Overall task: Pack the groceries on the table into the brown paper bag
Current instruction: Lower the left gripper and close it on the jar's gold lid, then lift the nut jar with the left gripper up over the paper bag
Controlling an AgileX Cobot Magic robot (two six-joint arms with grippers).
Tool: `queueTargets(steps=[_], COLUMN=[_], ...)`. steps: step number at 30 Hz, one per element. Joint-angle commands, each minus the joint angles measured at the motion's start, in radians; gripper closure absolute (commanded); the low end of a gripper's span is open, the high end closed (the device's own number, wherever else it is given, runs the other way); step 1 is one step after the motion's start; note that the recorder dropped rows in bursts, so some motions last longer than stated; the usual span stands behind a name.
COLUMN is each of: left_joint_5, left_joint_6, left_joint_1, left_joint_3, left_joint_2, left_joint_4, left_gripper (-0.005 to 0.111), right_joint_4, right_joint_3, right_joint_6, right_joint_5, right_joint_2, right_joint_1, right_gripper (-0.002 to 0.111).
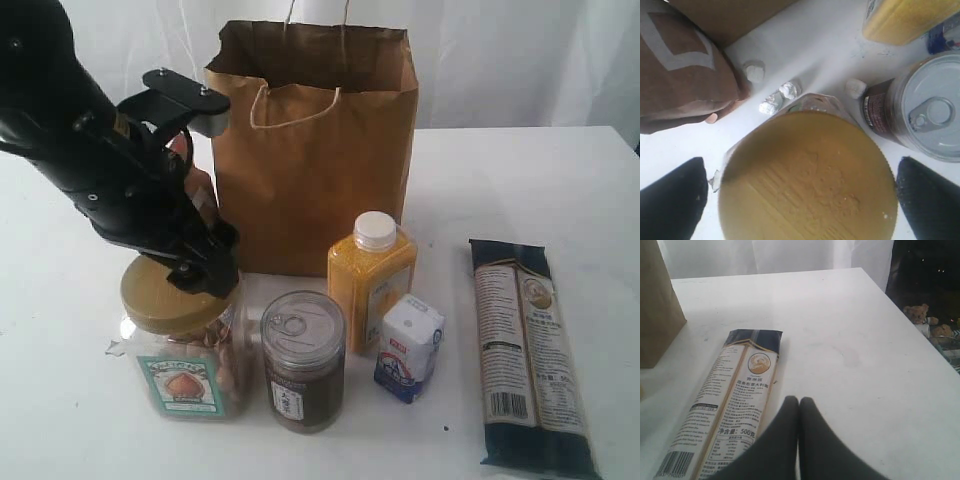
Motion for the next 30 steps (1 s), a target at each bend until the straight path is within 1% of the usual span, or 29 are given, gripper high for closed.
queueTargets(steps=[1,15,19,20,22,23,24,25,26,27,28,29,30], left_joint_5=[0.022,0.140,0.156,0.158,0.163,0.165,0.165,0.167,0.169,0.172,0.172,0.172,0.182], left_joint_6=[0.045,0.045,0.035,0.023,0.013,0.013,0.013,0.012,0.012,0.012,0.012,0.012,0.019], left_joint_1=[-0.002,-0.002,-0.002,-0.002,-0.002,-0.002,-0.002,-0.002,-0.002,-0.002,-0.002,-0.002,-0.002], left_joint_3=[-0.005,-0.005,-0.005,-0.005,-0.005,-0.005,-0.005,-0.005,-0.005,-0.005,-0.005,-0.011,-0.024], left_joint_2=[0.045,0.064,0.064,0.064,0.064,0.064,0.064,0.064,0.064,0.064,0.064,0.064,0.064], left_joint_4=[-0.003,-0.002,-0.002,-0.002,-0.002,-0.002,-0.002,-0.002,-0.002,-0.002,-0.002,-0.001,-0.001], left_gripper=[0.002,0.002,0.002,0.003,0.008,0.022,0.031,0.051,0.061,0.078,0.086,0.100,0.107], right_joint_4=[0.000,0.000,0.000,0.000,0.000,0.000,0.000,0.000,0.000,0.000,0.000,0.000,0.000], right_joint_3=[0.005,0.005,0.005,0.005,0.005,0.005,0.005,0.005,0.005,0.005,0.005,0.005,0.005], right_joint_6=[0.004,0.004,0.004,0.004,0.004,0.004,0.004,0.004,0.004,0.004,0.004,0.004,0.004], right_joint_5=[-0.005,-0.005,-0.005,-0.005,-0.005,-0.005,-0.005,-0.005,-0.005,-0.005,-0.005,-0.005,-0.005], right_joint_2=[-0.003,-0.003,-0.003,-0.003,-0.003,-0.003,-0.003,-0.003,-0.003,-0.003,-0.003,-0.003,-0.003], right_joint_1=[-0.001,-0.001,-0.001,-0.001,-0.001,-0.001,-0.001,-0.001,-0.001,-0.001,-0.001,-0.001,-0.001], right_gripper=[0.108,0.108,0.108,0.108,0.108,0.108,0.108,0.108,0.108,0.108,0.108,0.108,0.108])
